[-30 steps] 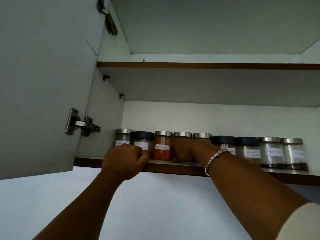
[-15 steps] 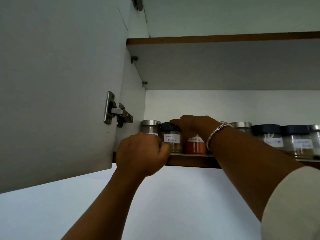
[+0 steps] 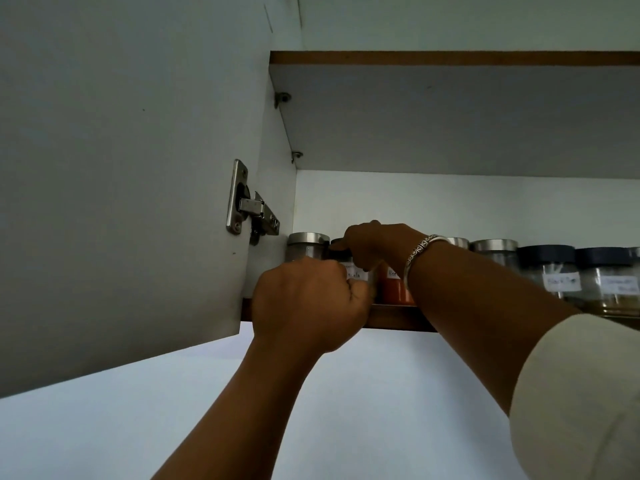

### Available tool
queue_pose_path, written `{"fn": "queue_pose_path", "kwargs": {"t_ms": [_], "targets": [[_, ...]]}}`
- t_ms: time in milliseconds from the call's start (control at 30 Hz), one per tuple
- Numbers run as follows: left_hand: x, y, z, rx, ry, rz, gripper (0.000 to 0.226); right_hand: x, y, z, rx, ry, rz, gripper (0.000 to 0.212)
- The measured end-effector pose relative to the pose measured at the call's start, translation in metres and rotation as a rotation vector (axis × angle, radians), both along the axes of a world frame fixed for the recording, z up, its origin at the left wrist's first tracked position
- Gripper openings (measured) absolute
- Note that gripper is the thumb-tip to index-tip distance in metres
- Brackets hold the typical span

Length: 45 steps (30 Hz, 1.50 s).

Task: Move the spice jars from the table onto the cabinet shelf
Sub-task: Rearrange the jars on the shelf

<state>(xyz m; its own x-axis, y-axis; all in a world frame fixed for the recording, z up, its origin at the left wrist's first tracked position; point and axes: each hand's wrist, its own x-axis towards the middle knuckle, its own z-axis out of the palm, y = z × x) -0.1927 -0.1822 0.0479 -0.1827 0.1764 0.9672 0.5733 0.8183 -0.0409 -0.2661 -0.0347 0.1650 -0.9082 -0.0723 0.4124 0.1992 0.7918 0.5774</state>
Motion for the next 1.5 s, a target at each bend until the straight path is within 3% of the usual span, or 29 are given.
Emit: {"fn": "queue_pose_path", "kwargs": {"t_ms": [400,633,733,833,933,1200,1300,1500], "targets": [[-0.003,0.002,-0.007,0.012,0.040,-0.079,0.042,0.014,-0.002,-0.001,-0.138,-0.058,0.085,0.075],[0.004,0.001,-0.005,0.050,0.059,-0.143,0.049,0.019,0.001,-0.005,-0.372,-0.075,0.203,0.075],[0.015,-0.002,-0.001,0.041,-0.013,-0.134,0.040,0.016,-0.007,-0.006,-0.273,-0.004,0.198,0.077],[0.011,-0.001,-0.004,0.094,0.052,-0.170,0.036,0.011,-0.025,0.005,-0.208,-0.013,0.235,0.078],[0.005,0.002,-0.007,0.109,0.099,-0.205,0.039,-0.004,-0.041,0.005,-0.124,-0.089,0.122,0.078],[-0.004,0.005,-0.007,0.122,0.146,-0.245,0.041,-0.024,-0.039,0.005,-0.064,-0.019,0.085,0.085],[-0.002,0.004,-0.005,0.096,0.125,-0.259,0.045,-0.026,-0.035,0.001,-0.123,-0.017,0.110,0.084],[-0.003,0.000,-0.003,0.054,0.082,-0.198,0.042,0.010,0.008,0.010,-0.443,0.083,0.145,0.089]]}}
